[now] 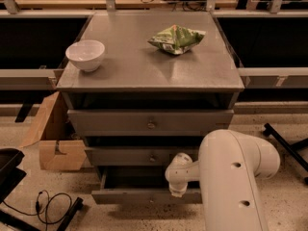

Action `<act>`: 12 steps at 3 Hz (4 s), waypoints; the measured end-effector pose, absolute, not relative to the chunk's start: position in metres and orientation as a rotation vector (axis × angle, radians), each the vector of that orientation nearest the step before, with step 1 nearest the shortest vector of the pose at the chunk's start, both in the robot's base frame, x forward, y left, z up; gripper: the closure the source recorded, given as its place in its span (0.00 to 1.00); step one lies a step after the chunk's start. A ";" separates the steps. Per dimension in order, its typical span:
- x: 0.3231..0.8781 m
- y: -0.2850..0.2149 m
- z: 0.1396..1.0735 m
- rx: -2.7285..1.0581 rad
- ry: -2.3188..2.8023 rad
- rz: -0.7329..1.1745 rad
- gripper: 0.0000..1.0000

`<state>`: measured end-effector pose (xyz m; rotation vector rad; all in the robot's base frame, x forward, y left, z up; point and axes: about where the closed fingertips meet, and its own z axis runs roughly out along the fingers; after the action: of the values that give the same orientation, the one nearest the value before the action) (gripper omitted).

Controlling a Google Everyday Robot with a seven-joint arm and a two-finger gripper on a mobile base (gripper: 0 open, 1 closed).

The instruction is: Open bottom drawer

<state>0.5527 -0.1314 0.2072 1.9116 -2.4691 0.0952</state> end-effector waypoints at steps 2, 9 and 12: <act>0.545 -0.132 0.208 1.901 -2.455 0.063 1.00; 0.501 -0.131 0.207 1.850 -2.384 -0.089 1.00; 0.485 -0.130 0.206 1.831 -2.353 -0.152 1.00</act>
Offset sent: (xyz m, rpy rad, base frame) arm -0.3758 -0.0048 0.0005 0.1654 0.8521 -0.0342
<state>0.4853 -0.1299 0.2061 1.8308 -2.3529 -0.1521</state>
